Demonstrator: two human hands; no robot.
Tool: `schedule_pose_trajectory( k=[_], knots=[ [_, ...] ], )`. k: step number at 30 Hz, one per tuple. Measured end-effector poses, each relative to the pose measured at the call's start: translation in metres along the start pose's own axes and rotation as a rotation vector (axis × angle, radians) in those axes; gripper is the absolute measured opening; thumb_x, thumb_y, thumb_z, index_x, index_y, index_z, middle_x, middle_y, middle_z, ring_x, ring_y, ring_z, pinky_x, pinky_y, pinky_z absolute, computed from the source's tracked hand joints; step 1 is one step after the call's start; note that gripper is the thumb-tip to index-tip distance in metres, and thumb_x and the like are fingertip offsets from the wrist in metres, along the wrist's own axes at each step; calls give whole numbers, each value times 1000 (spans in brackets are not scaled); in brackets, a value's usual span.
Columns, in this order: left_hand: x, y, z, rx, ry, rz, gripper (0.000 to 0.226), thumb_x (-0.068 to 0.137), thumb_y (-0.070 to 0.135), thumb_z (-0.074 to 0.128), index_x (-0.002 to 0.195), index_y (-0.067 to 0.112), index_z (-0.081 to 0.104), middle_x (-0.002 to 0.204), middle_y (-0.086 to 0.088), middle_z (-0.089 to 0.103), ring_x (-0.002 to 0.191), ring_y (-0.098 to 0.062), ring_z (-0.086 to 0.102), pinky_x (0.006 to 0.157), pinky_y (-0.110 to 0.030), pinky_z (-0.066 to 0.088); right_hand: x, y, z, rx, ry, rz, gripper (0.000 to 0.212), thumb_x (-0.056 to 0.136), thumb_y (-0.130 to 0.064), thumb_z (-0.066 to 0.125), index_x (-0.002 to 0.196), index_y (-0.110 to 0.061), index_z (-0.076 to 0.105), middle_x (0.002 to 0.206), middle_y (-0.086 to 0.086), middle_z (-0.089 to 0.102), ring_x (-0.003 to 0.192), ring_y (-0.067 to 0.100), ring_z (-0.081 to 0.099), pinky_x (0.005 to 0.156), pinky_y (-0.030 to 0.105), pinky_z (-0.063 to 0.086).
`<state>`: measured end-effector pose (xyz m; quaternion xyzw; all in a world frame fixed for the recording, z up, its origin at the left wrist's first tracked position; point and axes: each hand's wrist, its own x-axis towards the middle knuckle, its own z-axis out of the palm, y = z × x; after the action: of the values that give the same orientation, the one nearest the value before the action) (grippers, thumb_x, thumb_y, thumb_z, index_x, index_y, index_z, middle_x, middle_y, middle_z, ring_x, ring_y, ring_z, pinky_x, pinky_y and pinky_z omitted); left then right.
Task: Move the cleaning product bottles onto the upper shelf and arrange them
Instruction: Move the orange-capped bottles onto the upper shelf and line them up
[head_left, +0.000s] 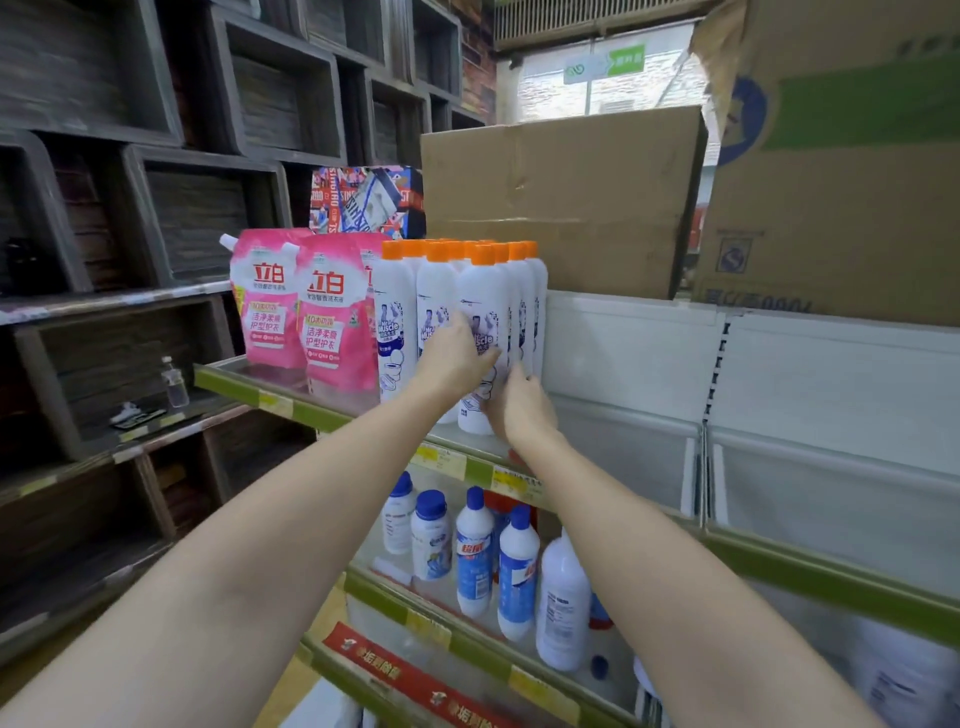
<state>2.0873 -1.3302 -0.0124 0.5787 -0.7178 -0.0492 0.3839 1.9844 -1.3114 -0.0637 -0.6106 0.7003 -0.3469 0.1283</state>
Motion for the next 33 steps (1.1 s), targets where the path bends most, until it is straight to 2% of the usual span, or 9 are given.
schedule_pose_trajectory(
  k=[3, 7, 12, 15, 20, 23, 27, 29, 33],
  knots=[
    [-15, -8, 4, -20, -75, -21, 22, 97, 28, 58, 100, 12, 44, 90, -9, 61, 82, -28, 56, 65, -34, 41, -24, 7, 0, 33, 32, 4, 33, 104, -30, 49, 132, -12, 45, 133, 12, 54, 101, 28, 54, 82, 39, 44],
    [-48, -4, 8, -15, -146, 35, 12, 94, 20, 53, 90, 10, 48, 85, -9, 58, 82, -29, 54, 68, -35, 41, -62, 18, -15, -10, 26, -82, 30, 97, -23, 60, 121, -10, 48, 127, 15, 53, 111, 36, 57, 90, 41, 49],
    [-89, 20, 28, -117, -246, 123, 11, 88, 14, 59, 79, 7, 58, 86, -16, 67, 86, -31, 63, 72, -37, 49, -110, 51, -48, 20, 120, -65, 12, 90, -12, 60, 95, -15, 49, 107, 15, 61, 100, 34, 58, 79, 35, 42],
    [-118, 51, 52, -167, -297, 183, 16, 84, 16, 61, 69, 14, 57, 84, -17, 71, 85, -33, 66, 73, -37, 51, -148, 88, -75, -21, 200, 1, 4, 87, -11, 57, 90, -11, 55, 93, 14, 64, 91, 34, 58, 78, 38, 45],
    [-183, 117, 93, -263, -452, 303, 13, 84, 15, 62, 79, 4, 69, 81, -17, 72, 81, -32, 67, 72, -35, 52, -216, 165, -121, -92, 210, 175, 5, 88, -7, 60, 91, -6, 57, 87, 17, 65, 87, 35, 59, 74, 42, 44],
    [-224, 148, 118, -241, -594, 385, 12, 84, 15, 61, 74, 8, 62, 75, -13, 69, 76, -31, 66, 68, -37, 54, -257, 211, -144, -104, 188, 300, 8, 92, -12, 58, 90, -11, 51, 86, 11, 60, 84, 31, 55, 71, 38, 42],
    [-283, 192, 161, -122, -757, 426, 29, 88, 18, 57, 60, 14, 48, 59, -2, 53, 67, -29, 54, 60, -33, 40, -313, 270, -176, -80, 179, 402, 10, 96, -15, 56, 87, -14, 51, 85, 3, 58, 79, 21, 53, 64, 29, 37],
    [-313, 217, 180, -108, -819, 441, 29, 87, 18, 54, 60, 11, 49, 60, -3, 55, 63, -28, 52, 55, -33, 40, -342, 299, -195, -35, 162, 439, 18, 96, -15, 56, 81, -20, 48, 81, -2, 56, 75, 15, 53, 58, 27, 36],
    [-381, 284, 206, -120, -917, 495, 28, 88, 11, 55, 61, 13, 48, 63, -4, 54, 65, -26, 51, 58, -33, 39, -404, 368, -237, -8, 179, 542, 12, 94, -18, 60, 87, -23, 52, 91, -2, 59, 85, 18, 57, 70, 32, 42]
  ],
)
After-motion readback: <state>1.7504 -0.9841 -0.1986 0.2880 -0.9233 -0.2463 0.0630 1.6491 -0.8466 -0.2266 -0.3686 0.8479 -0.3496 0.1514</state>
